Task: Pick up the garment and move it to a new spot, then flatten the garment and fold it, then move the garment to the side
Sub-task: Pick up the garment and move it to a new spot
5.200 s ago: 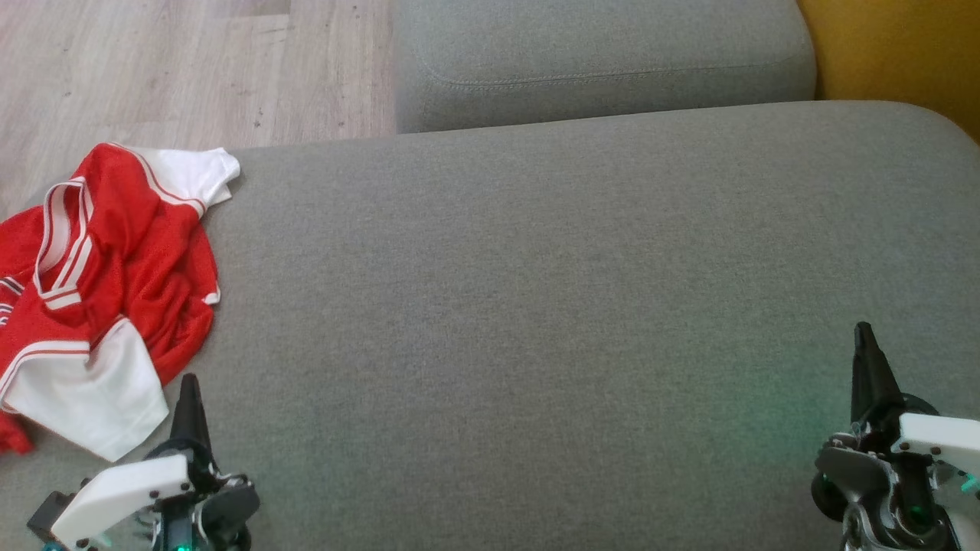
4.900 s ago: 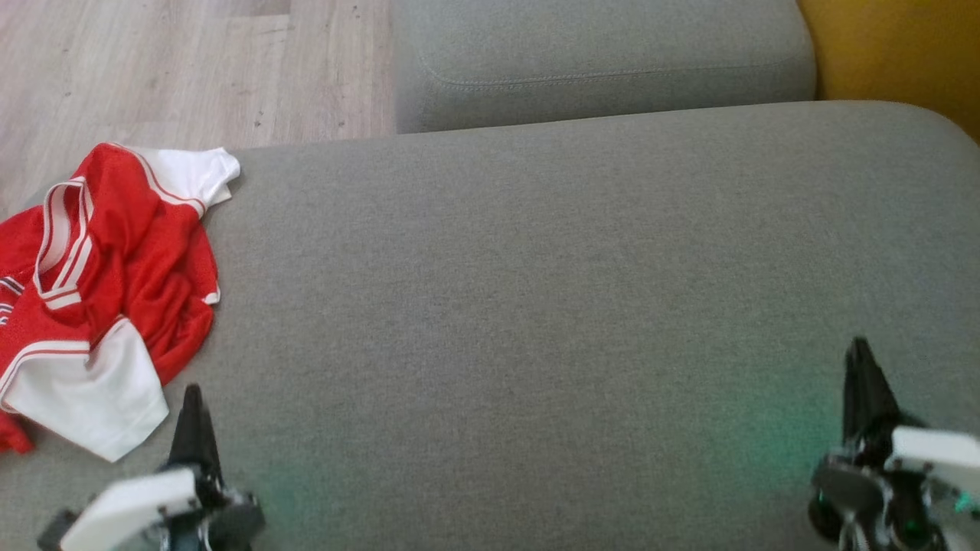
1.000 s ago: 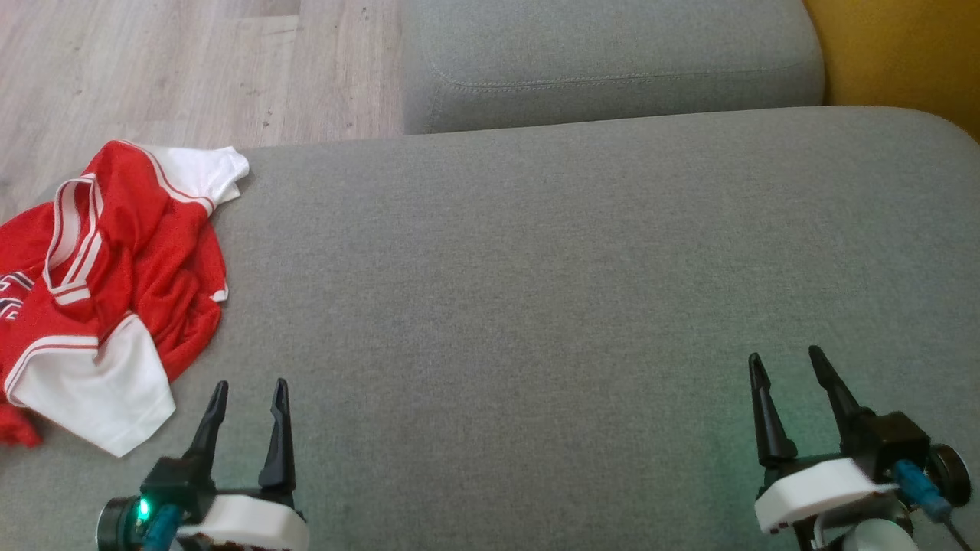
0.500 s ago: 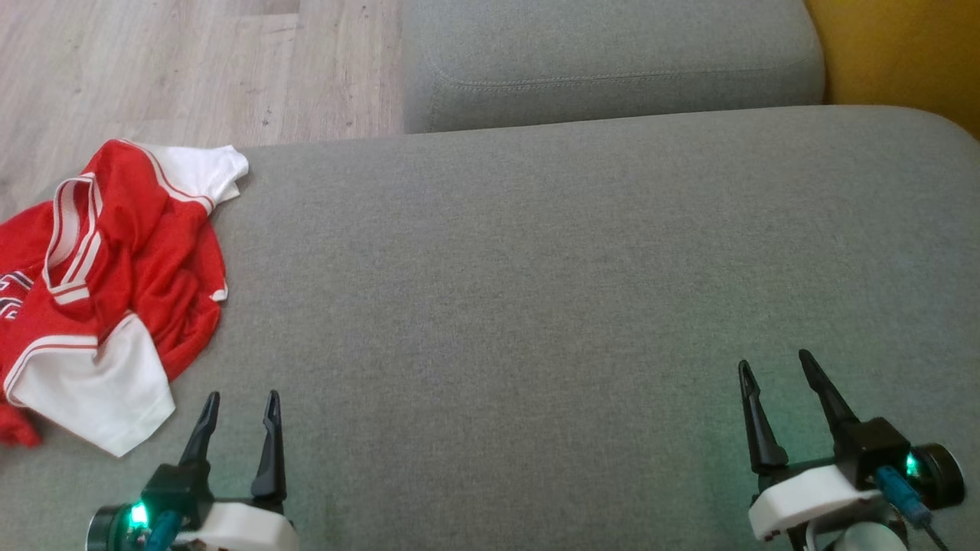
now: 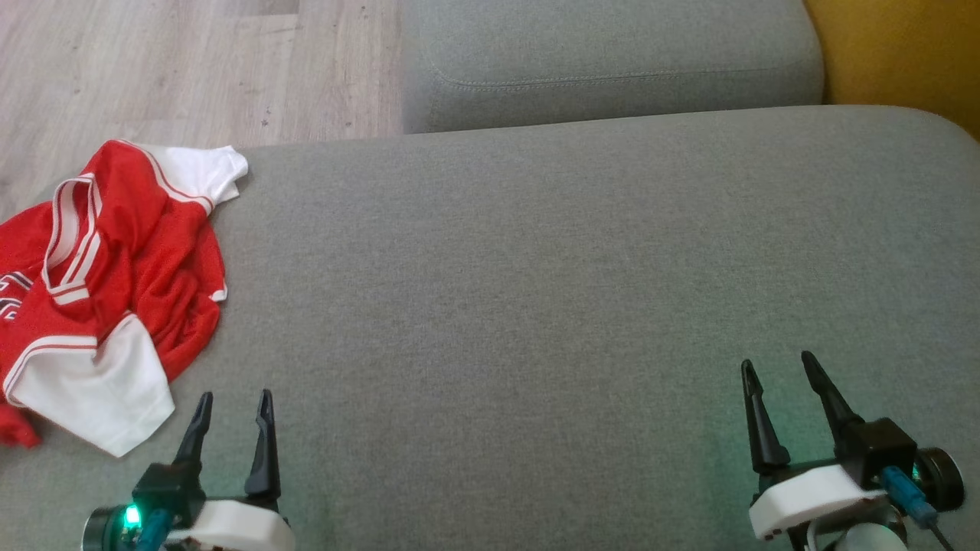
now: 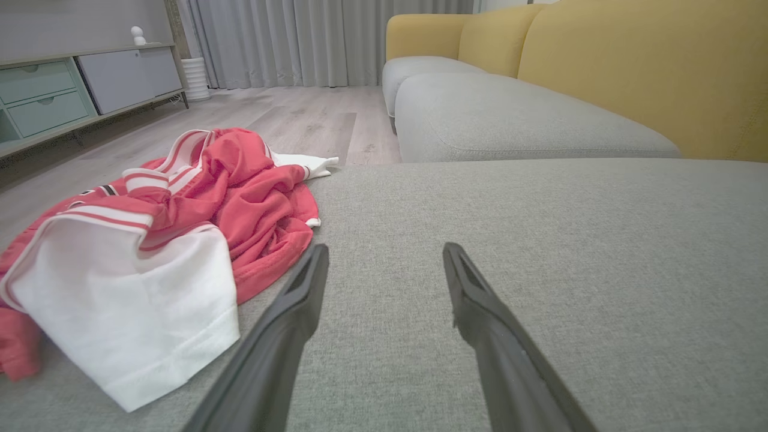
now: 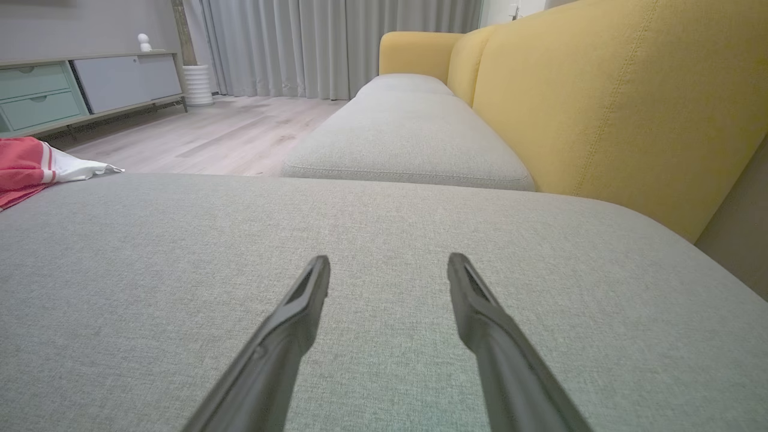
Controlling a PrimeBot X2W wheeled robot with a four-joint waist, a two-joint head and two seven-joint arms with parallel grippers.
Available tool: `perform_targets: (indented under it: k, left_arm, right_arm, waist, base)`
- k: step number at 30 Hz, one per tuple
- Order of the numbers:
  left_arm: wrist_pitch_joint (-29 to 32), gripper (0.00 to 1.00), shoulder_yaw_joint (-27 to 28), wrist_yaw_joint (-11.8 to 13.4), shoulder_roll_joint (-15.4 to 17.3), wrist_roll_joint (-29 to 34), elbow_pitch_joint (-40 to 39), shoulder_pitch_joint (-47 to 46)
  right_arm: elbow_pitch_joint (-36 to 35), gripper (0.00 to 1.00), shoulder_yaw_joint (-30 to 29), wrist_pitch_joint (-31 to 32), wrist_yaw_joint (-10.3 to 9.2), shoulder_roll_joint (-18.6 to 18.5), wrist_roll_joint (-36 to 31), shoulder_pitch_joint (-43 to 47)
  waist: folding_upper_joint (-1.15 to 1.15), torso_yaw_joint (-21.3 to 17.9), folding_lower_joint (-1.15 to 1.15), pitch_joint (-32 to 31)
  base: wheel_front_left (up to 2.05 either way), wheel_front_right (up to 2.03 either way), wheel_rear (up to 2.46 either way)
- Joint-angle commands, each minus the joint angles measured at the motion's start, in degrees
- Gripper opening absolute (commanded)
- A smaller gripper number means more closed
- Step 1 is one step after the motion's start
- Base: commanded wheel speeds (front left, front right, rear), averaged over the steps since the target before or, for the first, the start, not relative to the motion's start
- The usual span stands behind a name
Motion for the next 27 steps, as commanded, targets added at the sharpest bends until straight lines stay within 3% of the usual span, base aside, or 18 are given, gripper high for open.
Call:
perform_targets:
  k: [1,8,20,27]
  left_arm:
    - [-0.7,1.00,2.1,-0.1,0.3,0.1,-1.3,-3.0]
    - [-0.7,1.00,1.7,-0.6,-0.1,0.4,-1.1,-3.6]
    - [-0.7,1.00,2.3,-1.0,1.1,0.7,-0.6,-1.3]
    - [-0.7,1.00,3.0,-1.1,1.8,0.5,-1.3,0.3]
  right_arm:
    - [-1.5,1.00,1.1,-0.8,-0.04,-0.3,0.1,-2.1]
    - [-2.0,1.00,1.3,-0.8,-0.04,-0.4,0.0,-1.4]
    - [-1.1,1.00,5.6,-0.8,-0.04,-0.3,1.5,-1.8]
    - [-0.3,1.00,8.1,-0.8,-0.04,-0.2,2.9,-2.6]
  waist:
    - [0.00,0.1,0.00,0.0]
    - [0.00,2.9,0.00,-0.3]
    - [0.00,18.9,0.00,-2.5]
    - [0.00,21.0,0.00,-2.9]
  base:
    - [0.00,0.00,0.00]
    - [0.00,0.00,0.00]
    - [0.00,0.00,0.00]
    - [0.00,0.00,0.00]
